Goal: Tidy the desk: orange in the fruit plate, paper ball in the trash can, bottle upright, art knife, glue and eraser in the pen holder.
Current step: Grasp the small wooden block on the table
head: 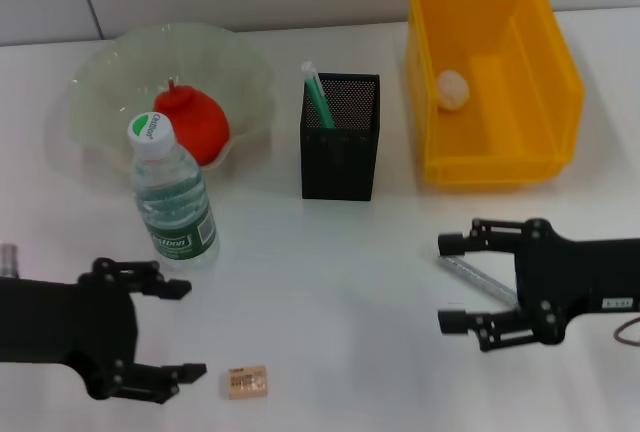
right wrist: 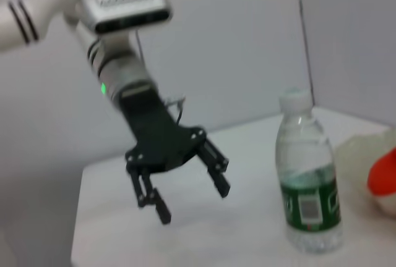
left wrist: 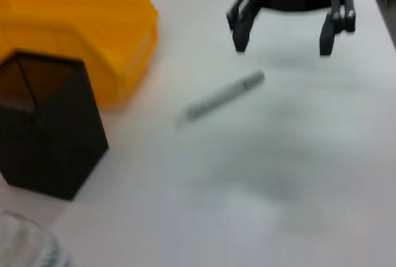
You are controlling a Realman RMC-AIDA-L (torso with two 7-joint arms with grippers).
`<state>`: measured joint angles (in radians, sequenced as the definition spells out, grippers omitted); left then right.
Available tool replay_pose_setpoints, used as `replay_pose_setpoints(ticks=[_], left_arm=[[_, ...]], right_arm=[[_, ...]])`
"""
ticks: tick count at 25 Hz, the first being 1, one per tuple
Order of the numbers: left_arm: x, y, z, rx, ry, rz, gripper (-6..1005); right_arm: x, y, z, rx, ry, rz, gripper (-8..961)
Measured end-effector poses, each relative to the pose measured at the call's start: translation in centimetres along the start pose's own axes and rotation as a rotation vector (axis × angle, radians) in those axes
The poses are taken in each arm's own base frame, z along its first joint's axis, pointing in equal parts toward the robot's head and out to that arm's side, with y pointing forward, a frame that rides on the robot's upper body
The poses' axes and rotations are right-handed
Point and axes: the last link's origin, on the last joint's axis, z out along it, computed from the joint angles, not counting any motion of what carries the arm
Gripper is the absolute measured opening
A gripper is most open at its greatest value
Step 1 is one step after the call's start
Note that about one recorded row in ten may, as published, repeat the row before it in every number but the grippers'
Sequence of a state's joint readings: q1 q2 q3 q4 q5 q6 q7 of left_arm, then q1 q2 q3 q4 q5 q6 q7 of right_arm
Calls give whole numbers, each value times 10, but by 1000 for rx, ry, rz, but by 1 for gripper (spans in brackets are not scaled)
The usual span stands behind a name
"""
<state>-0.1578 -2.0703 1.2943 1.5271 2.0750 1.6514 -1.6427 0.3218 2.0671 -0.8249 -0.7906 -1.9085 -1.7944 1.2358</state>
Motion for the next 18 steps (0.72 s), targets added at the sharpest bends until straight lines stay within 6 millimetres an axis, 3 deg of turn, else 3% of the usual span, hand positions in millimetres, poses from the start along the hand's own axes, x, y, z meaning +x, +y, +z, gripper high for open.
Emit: replay_pose_setpoints(ticks=[14, 18], left_arm=[[54, 0, 46, -82, -264, 0, 807], [60, 2, 55, -91, -277, 17, 806]], right_arm=[[19, 7, -5, 29, 25, -97, 835], [25, 8, -11, 70, 1, -92, 835]])
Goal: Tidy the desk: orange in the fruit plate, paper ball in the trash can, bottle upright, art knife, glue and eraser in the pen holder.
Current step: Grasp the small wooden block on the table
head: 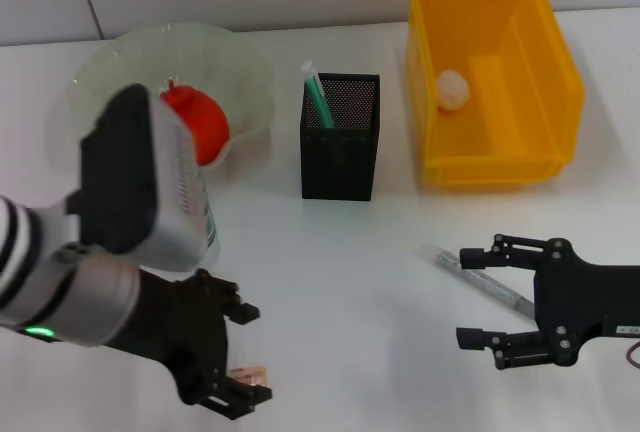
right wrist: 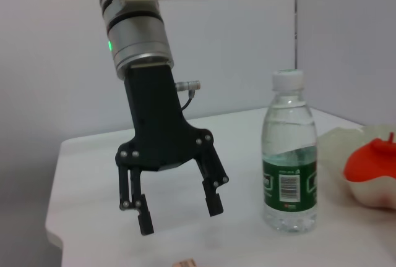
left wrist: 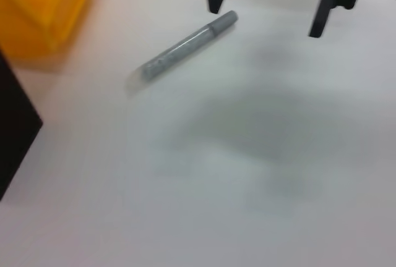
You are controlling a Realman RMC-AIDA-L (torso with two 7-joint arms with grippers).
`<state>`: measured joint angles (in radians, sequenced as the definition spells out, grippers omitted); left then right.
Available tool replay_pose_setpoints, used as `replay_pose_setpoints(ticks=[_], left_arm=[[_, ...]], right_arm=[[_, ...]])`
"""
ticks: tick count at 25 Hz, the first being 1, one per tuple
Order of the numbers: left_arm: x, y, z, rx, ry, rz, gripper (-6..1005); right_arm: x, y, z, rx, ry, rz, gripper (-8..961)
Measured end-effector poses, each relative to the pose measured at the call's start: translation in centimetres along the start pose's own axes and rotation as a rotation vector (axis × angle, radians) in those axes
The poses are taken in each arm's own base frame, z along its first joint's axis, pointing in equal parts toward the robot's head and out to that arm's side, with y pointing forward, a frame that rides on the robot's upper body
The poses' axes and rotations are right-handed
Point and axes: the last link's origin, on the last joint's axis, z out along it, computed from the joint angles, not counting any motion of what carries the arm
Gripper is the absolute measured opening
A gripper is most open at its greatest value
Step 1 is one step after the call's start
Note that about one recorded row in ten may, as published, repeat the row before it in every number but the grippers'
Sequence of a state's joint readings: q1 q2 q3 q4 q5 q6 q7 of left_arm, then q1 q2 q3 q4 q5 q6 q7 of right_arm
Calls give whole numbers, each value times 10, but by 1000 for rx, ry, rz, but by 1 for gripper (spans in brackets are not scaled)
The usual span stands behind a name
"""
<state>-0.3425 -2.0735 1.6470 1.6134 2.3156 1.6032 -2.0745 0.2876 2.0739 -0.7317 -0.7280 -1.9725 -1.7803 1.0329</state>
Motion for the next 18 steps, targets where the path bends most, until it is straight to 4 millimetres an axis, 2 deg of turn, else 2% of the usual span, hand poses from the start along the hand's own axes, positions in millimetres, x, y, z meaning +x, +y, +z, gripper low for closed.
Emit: replay_pose_setpoints(ticks=[6, 18], left_arm=[[10, -5, 7, 0, -10, 10, 806], [10, -2, 15, 3, -6, 18, 804]], right_arm=[[4, 3, -2, 6, -1, 15, 835], [7, 1, 4, 13, -2, 12, 837]])
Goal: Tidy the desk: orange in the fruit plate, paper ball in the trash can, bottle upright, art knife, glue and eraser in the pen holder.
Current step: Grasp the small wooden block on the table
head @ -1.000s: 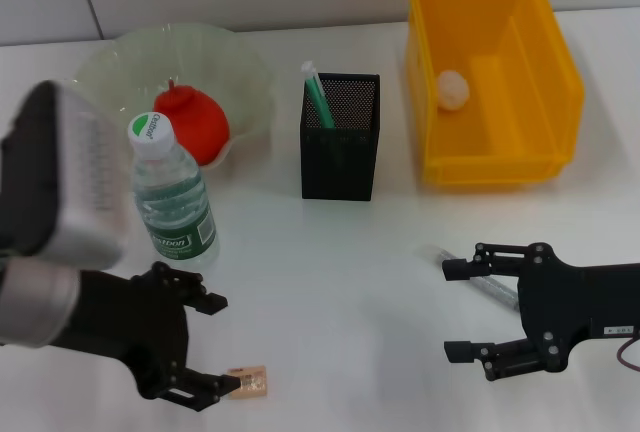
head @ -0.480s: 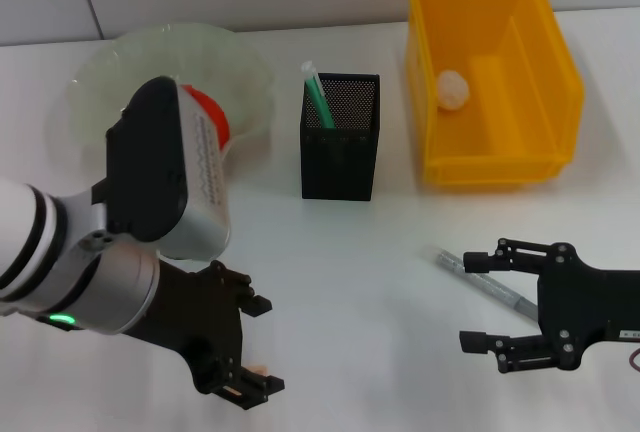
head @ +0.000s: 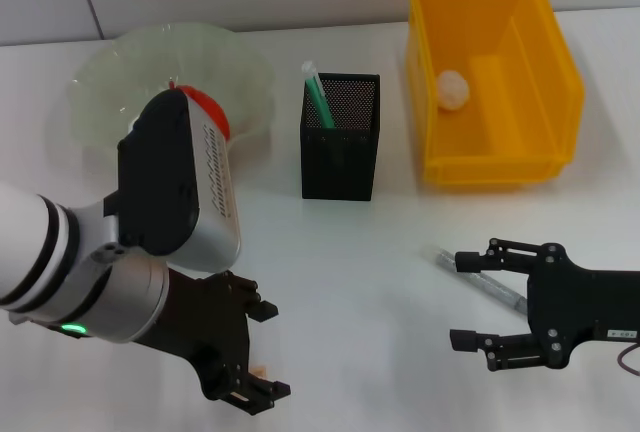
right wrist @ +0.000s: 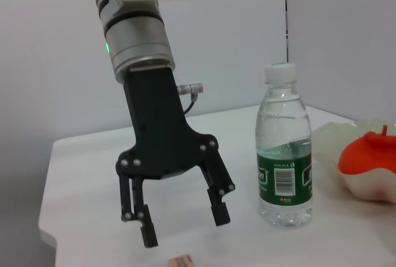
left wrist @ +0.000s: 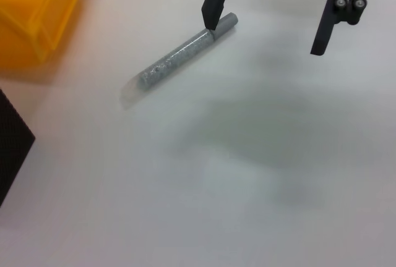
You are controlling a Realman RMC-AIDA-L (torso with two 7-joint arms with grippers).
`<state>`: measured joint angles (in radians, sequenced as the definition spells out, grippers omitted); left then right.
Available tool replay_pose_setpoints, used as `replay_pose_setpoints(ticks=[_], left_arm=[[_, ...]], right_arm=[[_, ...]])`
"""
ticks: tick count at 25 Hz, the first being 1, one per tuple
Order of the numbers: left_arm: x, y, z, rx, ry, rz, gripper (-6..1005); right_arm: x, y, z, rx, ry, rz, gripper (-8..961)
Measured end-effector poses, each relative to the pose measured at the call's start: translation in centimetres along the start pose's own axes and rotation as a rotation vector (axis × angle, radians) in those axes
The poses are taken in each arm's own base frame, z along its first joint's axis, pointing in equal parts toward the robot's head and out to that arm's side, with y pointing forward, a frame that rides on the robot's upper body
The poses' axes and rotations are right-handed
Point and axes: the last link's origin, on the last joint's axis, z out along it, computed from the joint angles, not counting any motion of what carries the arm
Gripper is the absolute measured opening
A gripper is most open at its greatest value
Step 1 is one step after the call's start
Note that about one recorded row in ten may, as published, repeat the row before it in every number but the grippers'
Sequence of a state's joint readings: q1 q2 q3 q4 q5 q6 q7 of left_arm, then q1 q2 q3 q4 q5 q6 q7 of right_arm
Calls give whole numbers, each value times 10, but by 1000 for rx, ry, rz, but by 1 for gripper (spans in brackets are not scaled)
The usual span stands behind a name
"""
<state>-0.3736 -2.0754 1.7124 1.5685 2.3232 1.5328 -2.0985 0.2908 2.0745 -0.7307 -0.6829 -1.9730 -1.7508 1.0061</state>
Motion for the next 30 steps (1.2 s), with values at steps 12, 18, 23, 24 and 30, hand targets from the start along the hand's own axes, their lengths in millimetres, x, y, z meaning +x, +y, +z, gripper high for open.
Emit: replay_pose_setpoints(ticks=[12, 18, 23, 24, 30], left_arm=[[-8, 2, 4, 28, 16, 3, 803], [-6, 8, 3, 31, 23, 14, 802], [-13, 10, 8, 40, -25, 27, 802], [-15, 10, 10, 39, -29, 25, 802], [-19, 12, 20, 51, -35, 33, 801]], right_arm=[[1, 1, 2, -1, -4, 10, 836], [3, 2, 4, -3, -4, 19, 837], [4, 3, 4, -5, -5, 24, 837], [4, 3, 4, -5, -5, 24, 837], [5, 4, 5, -9, -7, 32, 836]])
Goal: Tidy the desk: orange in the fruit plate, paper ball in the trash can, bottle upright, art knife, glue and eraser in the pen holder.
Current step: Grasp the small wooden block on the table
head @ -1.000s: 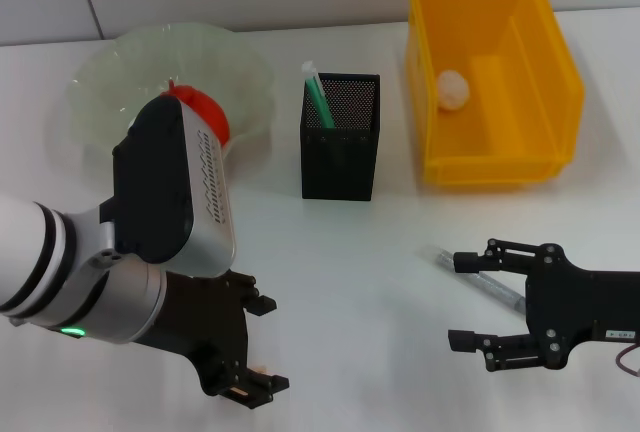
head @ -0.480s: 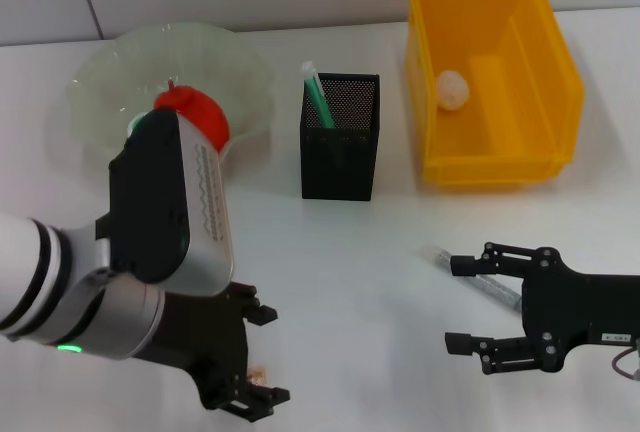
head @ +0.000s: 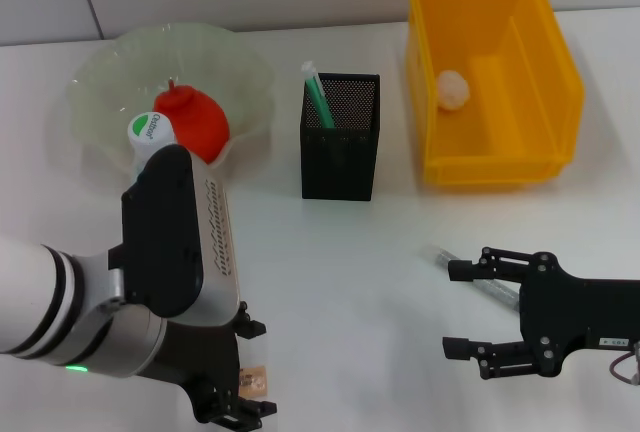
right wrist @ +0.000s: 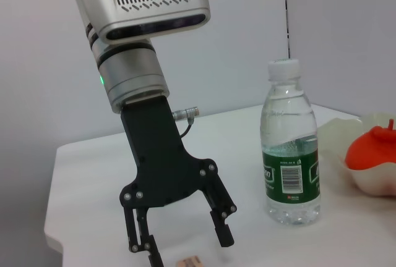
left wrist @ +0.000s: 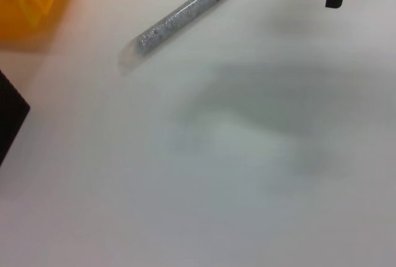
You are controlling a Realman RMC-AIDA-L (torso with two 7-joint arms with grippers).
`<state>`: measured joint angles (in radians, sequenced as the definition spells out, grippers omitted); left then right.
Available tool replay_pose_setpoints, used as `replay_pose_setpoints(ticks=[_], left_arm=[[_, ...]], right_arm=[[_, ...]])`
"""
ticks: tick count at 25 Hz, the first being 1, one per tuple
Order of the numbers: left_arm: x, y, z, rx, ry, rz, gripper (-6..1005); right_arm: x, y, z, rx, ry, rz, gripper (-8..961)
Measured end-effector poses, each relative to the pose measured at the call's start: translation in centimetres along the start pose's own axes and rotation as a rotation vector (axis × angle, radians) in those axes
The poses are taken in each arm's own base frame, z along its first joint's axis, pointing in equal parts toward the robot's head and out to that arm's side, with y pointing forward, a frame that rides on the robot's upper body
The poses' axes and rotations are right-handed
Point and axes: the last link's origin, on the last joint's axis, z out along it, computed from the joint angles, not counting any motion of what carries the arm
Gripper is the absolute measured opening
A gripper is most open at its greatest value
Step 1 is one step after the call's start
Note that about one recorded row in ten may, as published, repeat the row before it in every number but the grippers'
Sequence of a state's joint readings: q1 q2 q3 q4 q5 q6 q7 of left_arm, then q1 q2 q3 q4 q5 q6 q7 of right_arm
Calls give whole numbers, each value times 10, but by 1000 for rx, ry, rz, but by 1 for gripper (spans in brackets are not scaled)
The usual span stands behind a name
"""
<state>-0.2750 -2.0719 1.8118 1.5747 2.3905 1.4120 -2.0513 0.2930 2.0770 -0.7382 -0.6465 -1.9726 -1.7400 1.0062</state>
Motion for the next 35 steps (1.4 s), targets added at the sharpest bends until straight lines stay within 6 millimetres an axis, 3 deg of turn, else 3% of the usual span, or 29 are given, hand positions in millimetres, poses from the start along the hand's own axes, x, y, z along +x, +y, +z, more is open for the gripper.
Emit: replay_pose_setpoints(ticks=[9, 20, 35], left_arm=[[-1, 0, 3, -3, -18, 0, 800], [-5, 3, 6, -2, -62, 12, 627], [-1, 5, 8, 12, -94, 37, 615]], right_arm=[[1, 1, -1, 3, 1, 5, 835], [3, 2, -2, 6, 2, 9, 836], [4, 3, -1, 1, -1, 17, 836]])
